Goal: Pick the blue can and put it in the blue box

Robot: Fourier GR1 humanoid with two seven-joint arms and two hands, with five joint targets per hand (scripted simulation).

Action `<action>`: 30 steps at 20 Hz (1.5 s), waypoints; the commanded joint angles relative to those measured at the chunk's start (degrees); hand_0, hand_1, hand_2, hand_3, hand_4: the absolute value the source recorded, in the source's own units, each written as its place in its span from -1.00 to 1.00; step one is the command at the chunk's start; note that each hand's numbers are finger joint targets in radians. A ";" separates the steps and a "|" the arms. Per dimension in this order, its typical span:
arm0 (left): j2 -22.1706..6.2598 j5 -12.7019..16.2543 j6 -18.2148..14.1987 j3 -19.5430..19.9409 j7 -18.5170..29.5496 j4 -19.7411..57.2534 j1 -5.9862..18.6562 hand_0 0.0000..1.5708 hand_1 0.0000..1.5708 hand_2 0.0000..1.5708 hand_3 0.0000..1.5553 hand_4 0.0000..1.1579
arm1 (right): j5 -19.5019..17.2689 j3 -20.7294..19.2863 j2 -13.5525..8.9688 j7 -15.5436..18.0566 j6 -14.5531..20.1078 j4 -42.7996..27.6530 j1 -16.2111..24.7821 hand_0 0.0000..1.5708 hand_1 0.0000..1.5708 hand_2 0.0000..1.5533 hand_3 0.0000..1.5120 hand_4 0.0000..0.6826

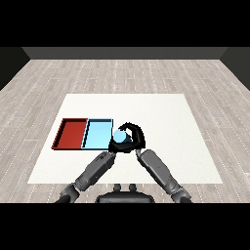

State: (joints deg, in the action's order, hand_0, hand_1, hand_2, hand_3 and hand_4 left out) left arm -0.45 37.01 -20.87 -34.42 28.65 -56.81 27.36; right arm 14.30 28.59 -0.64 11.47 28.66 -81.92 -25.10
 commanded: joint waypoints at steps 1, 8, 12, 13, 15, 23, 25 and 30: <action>0.42 2.35 0.58 0.32 3.52 3.19 1.83 1.00 1.00 1.00 0.94 0.78 | -0.27 -3.52 0.61 -4.22 -1.89 -0.16 -3.90 0.81 0.81 0.86 0.84 0.75; 0.43 2.45 -1.90 -0.64 8.39 3.20 2.52 1.00 1.00 1.00 0.97 0.94 | -2.52 0.04 -0.37 -4.09 -4.95 -0.02 0.02 -1.00 -1.00 -1.00 -1.00 -1.00; -0.14 -2.09 0.26 1.54 6.09 0.04 -1.08 1.00 1.00 1.00 0.97 0.94 | -4.08 -1.27 0.61 -4.51 -6.37 -0.27 0.73 -1.00 -1.00 -1.00 -1.00 -1.00; 0.43 0.97 -2.20 -0.17 7.11 1.61 0.97 1.00 1.00 1.00 0.97 0.94 | -4.09 1.42 0.62 -3.78 -4.02 -1.56 2.29 -1.00 -1.00 -1.00 -1.00 -1.00; 0.43 4.06 -2.02 -3.48 12.22 2.80 -1.19 1.00 1.00 1.00 0.96 0.96 | -4.60 -2.50 -0.10 -4.54 -8.48 -2.64 3.48 -1.00 -1.00 -1.00 -1.00 -1.00; 0.43 1.17 -3.86 -0.35 9.21 6.30 1.81 1.00 1.00 1.00 0.97 0.99 | -1.94 -9.08 -0.33 -1.31 -9.84 -3.71 3.27 -1.00 -1.00 -1.00 -1.00 -1.00; -3.89 0.49 -2.24 2.14 7.03 3.51 2.26 1.00 1.00 1.00 0.97 0.99 | 0.47 -8.73 -4.00 -0.25 -10.97 -13.42 11.61 -1.00 -1.00 -1.00 -1.00 -1.00; -6.97 -1.54 -4.05 3.98 5.41 4.13 4.40 1.00 1.00 1.00 0.97 0.99 | 7.34 -17.94 -3.23 2.49 -11.54 -14.92 13.61 -1.00 -1.00 -1.00 -1.00 -1.00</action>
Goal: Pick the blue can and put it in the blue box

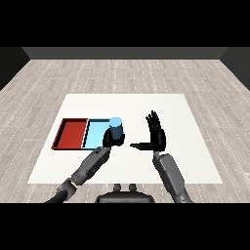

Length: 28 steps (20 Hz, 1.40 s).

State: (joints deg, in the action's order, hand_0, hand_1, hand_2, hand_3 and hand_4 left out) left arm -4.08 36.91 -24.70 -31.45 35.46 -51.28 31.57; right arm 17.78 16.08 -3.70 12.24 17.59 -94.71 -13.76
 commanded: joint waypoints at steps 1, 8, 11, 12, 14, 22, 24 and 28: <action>-0.86 -2.27 -2.74 2.03 -2.39 1.35 3.70 1.00 1.00 1.00 0.97 0.99 | 4.92 -6.42 -2.00 4.93 -3.95 -1.58 5.79 -1.00 -1.00 -1.00 -1.00 -1.00; -13.37 -3.62 0.61 7.71 -8.24 6.58 5.50 1.00 1.00 1.00 0.95 0.98 | 5.82 -7.78 -1.17 4.85 -4.10 -2.85 9.11 -1.00 -1.00 -1.00 -1.00 -1.00; -14.23 -7.66 -4.65 5.13 -13.19 9.55 6.48 1.00 1.00 1.00 0.94 0.97 | 7.75 -9.64 -2.85 3.64 -6.06 -3.05 10.33 -1.00 -1.00 -1.00 -1.00 -1.00; -12.11 -9.16 -6.15 4.74 -13.27 12.61 8.29 1.00 1.00 1.00 0.93 0.93 | 8.58 -10.93 -3.11 5.06 -7.87 -0.59 9.42 -1.00 -1.00 -1.00 -1.00 -1.00; -17.19 -10.15 -3.96 3.46 -19.24 14.85 9.30 1.00 1.00 1.00 0.90 0.80 | 7.39 -9.72 -0.54 5.94 -5.84 1.57 7.84 -1.00 -1.00 -1.00 -1.00 -1.00; -8.72 -14.88 -6.88 -0.42 -31.45 34.82 12.11 -0.03 -0.03 -0.09 -0.22 0.57 | 10.56 -14.02 -2.61 6.79 -9.48 4.35 7.68 -1.00 -1.00 -1.00 -1.00 -1.00; -7.92 -15.63 -4.56 -1.09 -33.22 39.61 11.59 0.21 0.21 0.08 -0.43 0.53 | 10.22 -12.83 -1.48 7.69 -9.90 5.21 8.53 -1.00 -1.00 -1.00 -1.00 -1.00; -3.86 -15.42 -7.34 1.62 -36.01 46.73 16.22 0.14 0.14 0.05 -0.26 0.47 | 9.49 -13.89 -1.41 8.87 -10.31 10.03 6.37 -1.00 -1.00 -1.00 -1.00 -1.00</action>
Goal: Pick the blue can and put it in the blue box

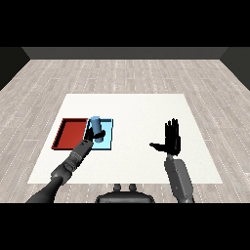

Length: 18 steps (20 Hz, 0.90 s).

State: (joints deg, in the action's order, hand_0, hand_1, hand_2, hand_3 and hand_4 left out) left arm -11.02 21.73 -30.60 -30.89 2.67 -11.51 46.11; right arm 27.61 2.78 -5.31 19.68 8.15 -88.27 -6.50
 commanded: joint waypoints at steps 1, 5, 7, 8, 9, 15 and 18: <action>2.79 -0.18 -1.49 1.79 -2.71 8.25 2.29 0.68 0.68 0.47 -0.74 0.30 | -1.12 0.69 -0.03 -0.64 0.34 0.28 0.19 -1.00 -1.00 -1.00 -1.00 -1.00; 0.22 3.05 2.26 6.12 -2.54 9.37 2.99 0.84 0.84 0.64 -1.00 0.05 | -0.65 -1.82 -1.47 2.19 -2.48 4.79 0.27 -1.00 -1.00 -1.00 -1.00 -1.00; 2.19 1.42 2.31 5.49 -2.04 10.97 3.30 -0.70 -0.70 -1.00 -1.00 -0.19 | -1.54 0.30 0.40 0.67 -0.06 0.07 1.88 -1.00 -1.00 -1.00 -1.00 -1.00; 0.53 1.37 5.26 5.54 -2.88 11.04 3.74 -1.00 -1.00 -1.00 -1.00 -1.00 | 0.42 -2.32 -2.21 -1.89 -1.34 0.94 -1.02 -1.00 -1.00 -1.00 -1.00 -1.00; 1.71 -0.17 3.92 4.86 -3.55 10.97 4.27 -1.00 -1.00 -1.00 -1.00 -1.00 | 0.01 -1.74 0.21 0.57 -1.44 3.41 -1.42 -1.00 -1.00 -1.00 -1.00 -1.00; 0.91 -1.09 2.33 6.05 -2.17 11.42 3.99 -1.00 -1.00 -1.00 -1.00 -1.00 | -0.88 -1.19 2.03 3.82 -2.51 3.94 0.32 -1.00 -1.00 -1.00 -1.00 -1.00; 2.67 2.52 -4.09 9.96 7.11 6.80 1.81 -1.00 -1.00 -1.00 -1.00 -1.00 | -1.20 -0.46 0.30 2.67 -3.55 -0.04 3.08 -1.00 -1.00 -1.00 -1.00 -1.00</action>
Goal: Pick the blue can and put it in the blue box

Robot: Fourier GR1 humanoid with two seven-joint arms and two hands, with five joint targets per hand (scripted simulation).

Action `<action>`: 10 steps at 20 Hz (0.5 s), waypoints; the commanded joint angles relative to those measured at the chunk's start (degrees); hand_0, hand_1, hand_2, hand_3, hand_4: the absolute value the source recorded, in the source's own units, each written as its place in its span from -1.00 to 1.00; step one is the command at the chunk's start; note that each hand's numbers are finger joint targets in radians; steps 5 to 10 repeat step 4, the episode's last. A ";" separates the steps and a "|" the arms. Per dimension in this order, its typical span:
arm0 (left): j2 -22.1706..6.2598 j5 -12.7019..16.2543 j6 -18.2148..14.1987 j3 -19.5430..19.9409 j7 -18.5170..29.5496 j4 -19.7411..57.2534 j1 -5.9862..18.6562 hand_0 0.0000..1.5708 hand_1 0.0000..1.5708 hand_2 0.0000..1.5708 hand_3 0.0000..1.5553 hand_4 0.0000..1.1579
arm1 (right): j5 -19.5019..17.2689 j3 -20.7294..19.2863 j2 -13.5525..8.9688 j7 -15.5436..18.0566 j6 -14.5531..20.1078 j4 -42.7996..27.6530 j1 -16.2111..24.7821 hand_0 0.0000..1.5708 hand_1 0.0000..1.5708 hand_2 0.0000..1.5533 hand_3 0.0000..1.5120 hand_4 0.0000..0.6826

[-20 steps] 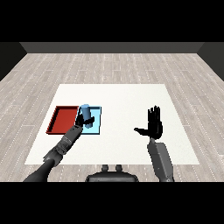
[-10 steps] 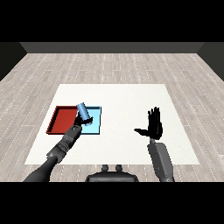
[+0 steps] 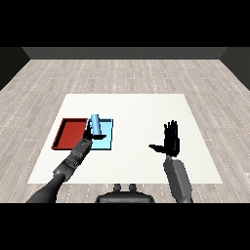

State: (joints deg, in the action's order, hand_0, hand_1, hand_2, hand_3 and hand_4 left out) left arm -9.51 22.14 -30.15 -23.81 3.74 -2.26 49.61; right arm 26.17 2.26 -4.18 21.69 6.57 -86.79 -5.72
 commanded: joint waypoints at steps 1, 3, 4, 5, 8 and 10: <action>0.05 2.76 -3.07 3.58 9.36 -4.88 -0.67 -1.00 -1.00 -1.00 -1.00 -1.00 | 0.68 -1.01 -1.00 -0.51 -0.92 -0.21 -0.16 -1.00 -1.00 -1.00 -1.00 -1.00; -1.65 3.12 -1.25 4.41 13.26 -7.19 1.22 -1.00 -1.00 -1.00 -1.00 -1.00 | -2.44 2.24 0.51 -1.48 1.14 1.17 -2.43 -1.00 -1.00 -1.00 -1.00 -1.00; -1.71 2.64 -0.73 4.48 14.90 -7.22 0.18 -1.00 -1.00 -1.00 -1.00 -1.00 | -2.25 1.55 0.43 -1.41 1.53 -0.14 -2.91 -1.00 -1.00 -1.00 -1.00 -1.00; -1.71 2.64 -0.73 4.48 14.90 -7.22 0.18 -1.00 -1.00 -1.00 -1.00 -1.00 | -2.25 1.55 0.43 -1.41 1.53 -0.14 -2.91 -1.00 -1.00 -1.00 -1.00 -1.00; -1.71 2.64 -0.73 4.48 14.90 -7.22 0.18 -1.00 -1.00 -1.00 -1.00 -1.00 | -2.25 1.55 0.43 -1.41 1.53 -0.14 -2.91 -1.00 -1.00 -1.00 -1.00 -1.00; -1.71 2.64 -0.73 4.48 14.90 -7.22 0.18 -1.00 -1.00 -1.00 -1.00 -1.00 | -2.25 1.55 0.43 -1.41 1.53 -0.14 -2.91 -1.00 -1.00 -1.00 -1.00 -1.00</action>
